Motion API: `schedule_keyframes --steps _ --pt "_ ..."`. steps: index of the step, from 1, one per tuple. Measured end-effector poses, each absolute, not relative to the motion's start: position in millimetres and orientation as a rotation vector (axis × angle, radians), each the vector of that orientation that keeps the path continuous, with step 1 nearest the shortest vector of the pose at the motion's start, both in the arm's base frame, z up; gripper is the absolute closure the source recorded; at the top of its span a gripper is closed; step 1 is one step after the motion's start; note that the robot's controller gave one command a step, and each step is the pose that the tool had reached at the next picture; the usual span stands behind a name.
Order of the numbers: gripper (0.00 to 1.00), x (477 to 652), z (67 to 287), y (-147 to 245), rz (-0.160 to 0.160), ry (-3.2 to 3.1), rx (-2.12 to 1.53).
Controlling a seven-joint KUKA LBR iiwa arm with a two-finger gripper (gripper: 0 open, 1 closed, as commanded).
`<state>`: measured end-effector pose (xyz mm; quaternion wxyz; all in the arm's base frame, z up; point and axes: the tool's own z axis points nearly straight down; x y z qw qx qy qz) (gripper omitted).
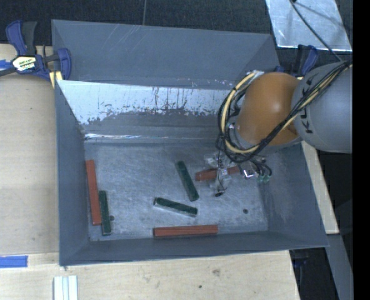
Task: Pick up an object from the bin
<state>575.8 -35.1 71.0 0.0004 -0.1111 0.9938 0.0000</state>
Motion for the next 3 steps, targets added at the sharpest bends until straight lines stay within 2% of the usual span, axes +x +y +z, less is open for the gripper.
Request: schedule_keyframes --steps 1,2,3 --pt "1.00 575.2 71 -52 0.000 3.116 -0.383" --pt "1.00 566.4 70 -76 0.001 3.120 -0.400" --pt "1.00 548.4 71 -94 0.001 3.111 -0.453"
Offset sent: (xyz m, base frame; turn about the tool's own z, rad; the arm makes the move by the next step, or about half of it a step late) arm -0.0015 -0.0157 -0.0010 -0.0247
